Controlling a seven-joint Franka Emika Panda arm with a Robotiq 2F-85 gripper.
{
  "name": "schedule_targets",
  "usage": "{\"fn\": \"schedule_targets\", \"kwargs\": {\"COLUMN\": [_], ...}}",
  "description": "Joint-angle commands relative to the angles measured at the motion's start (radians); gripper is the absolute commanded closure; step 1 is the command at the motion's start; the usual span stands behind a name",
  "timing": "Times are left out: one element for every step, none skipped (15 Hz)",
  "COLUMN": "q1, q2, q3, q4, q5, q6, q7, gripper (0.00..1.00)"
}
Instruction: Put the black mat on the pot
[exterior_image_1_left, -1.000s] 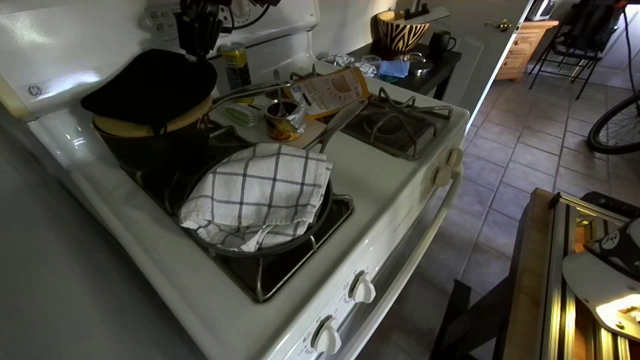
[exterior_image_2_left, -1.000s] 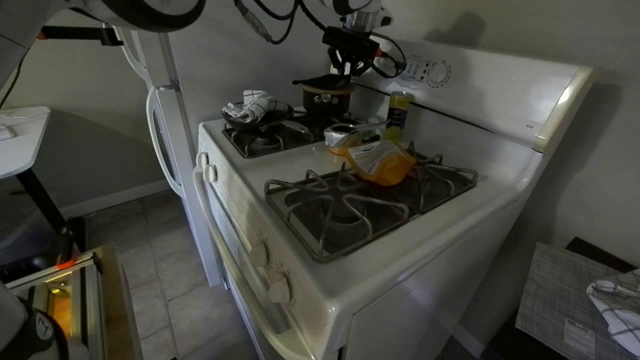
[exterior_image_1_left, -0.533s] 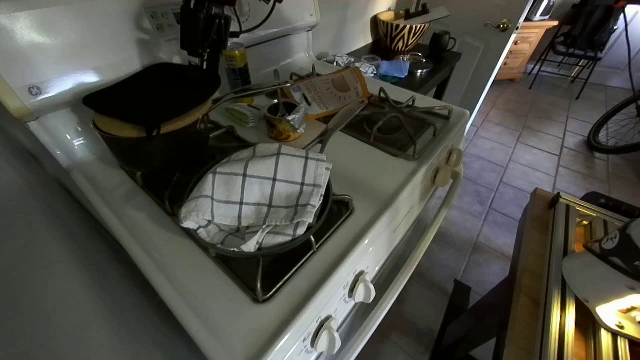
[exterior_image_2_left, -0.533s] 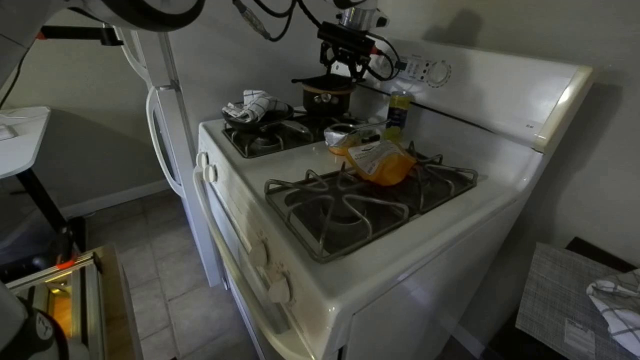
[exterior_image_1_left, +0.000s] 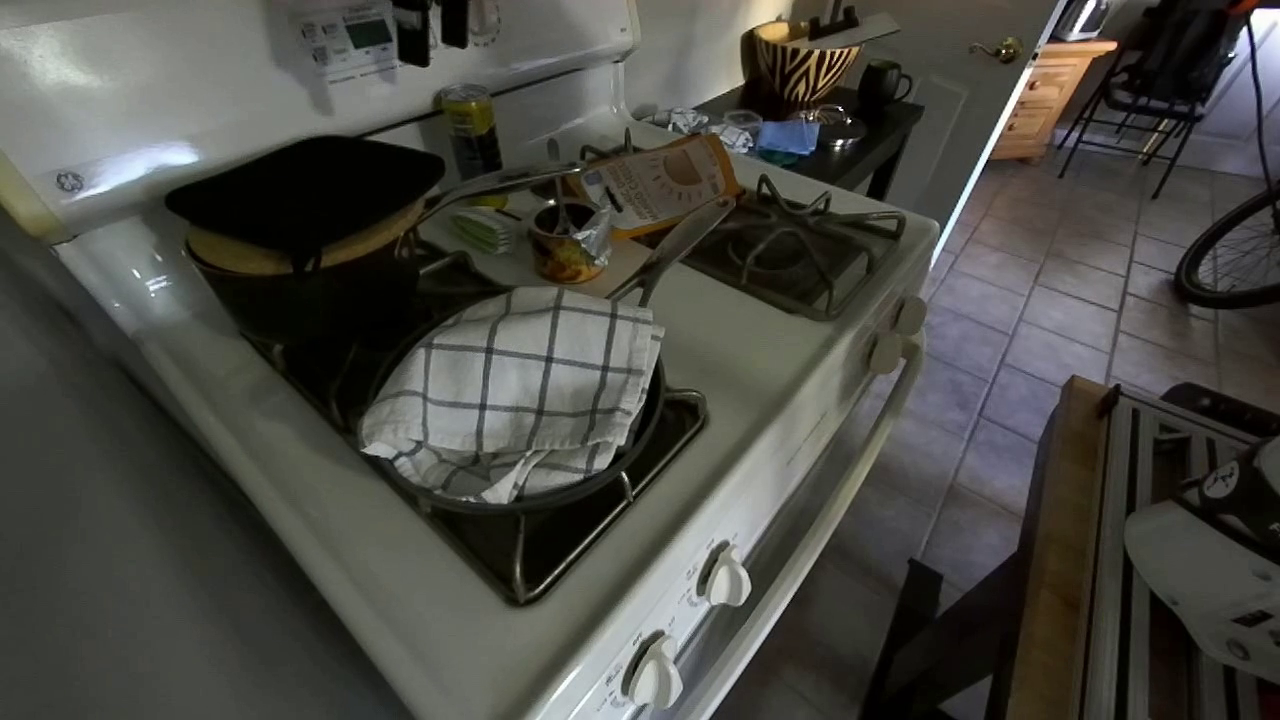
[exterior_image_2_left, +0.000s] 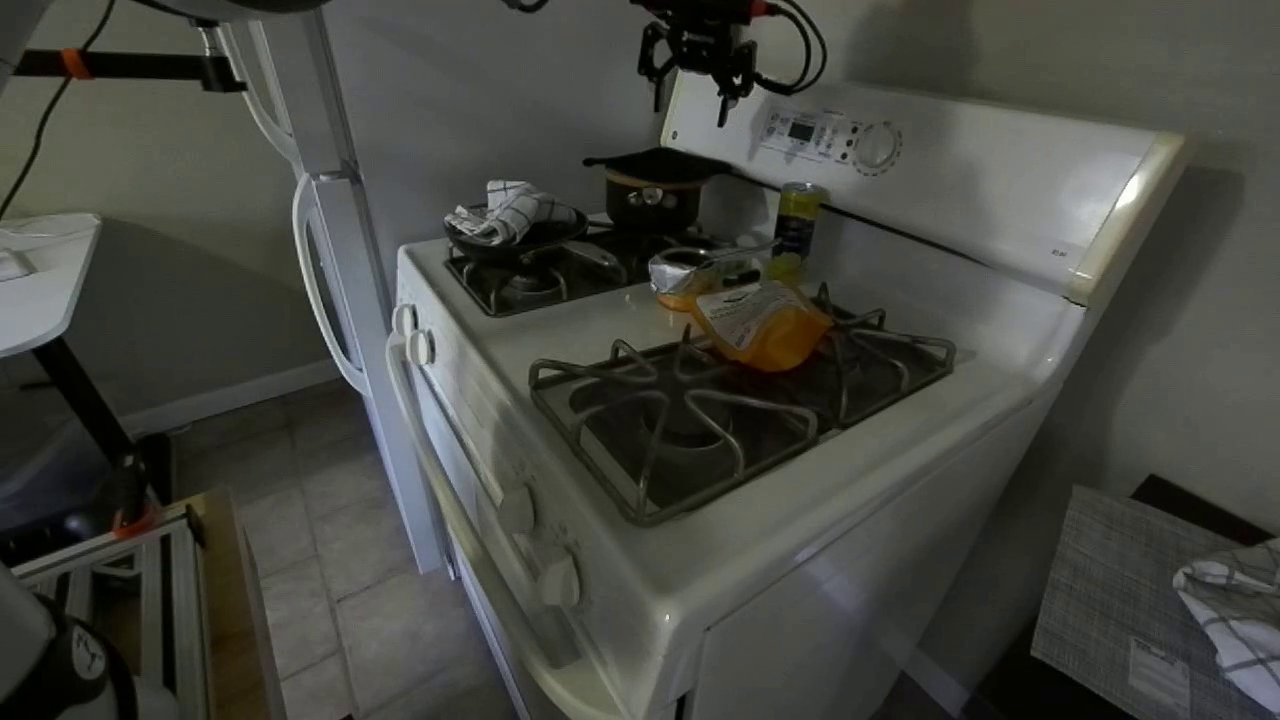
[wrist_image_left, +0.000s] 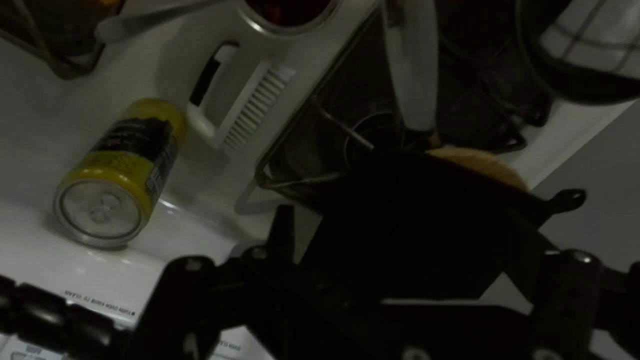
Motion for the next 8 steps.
{"fn": "schedule_targets", "kwargs": {"q1": [-0.034, -0.044, -0.052, -0.073, -0.043, -0.057, -0.069, -0.076], "q2": [-0.106, -0.130, -0.153, -0.180, -0.108, -0.129, -0.144, -0.156], "q3": [0.022, 0.015, 0.007, 0.006, 0.004, 0.004, 0.004, 0.004], "q4": [-0.078, -0.089, -0.100, -0.101, -0.030, -0.038, -0.044, -0.051], "q5": [0.037, 0.030, 0.022, 0.036, 0.013, 0.014, 0.016, 0.019], "q6": [-0.220, -0.296, -0.343, -0.367, -0.326, -0.350, -0.360, -0.363], "q7": [-0.062, -0.076, -0.084, -0.106, -0.066, -0.080, -0.090, -0.095], "gripper": [0.00, 0.00, 0.00, 0.00, 0.00, 0.00, 0.00, 0.00]}}
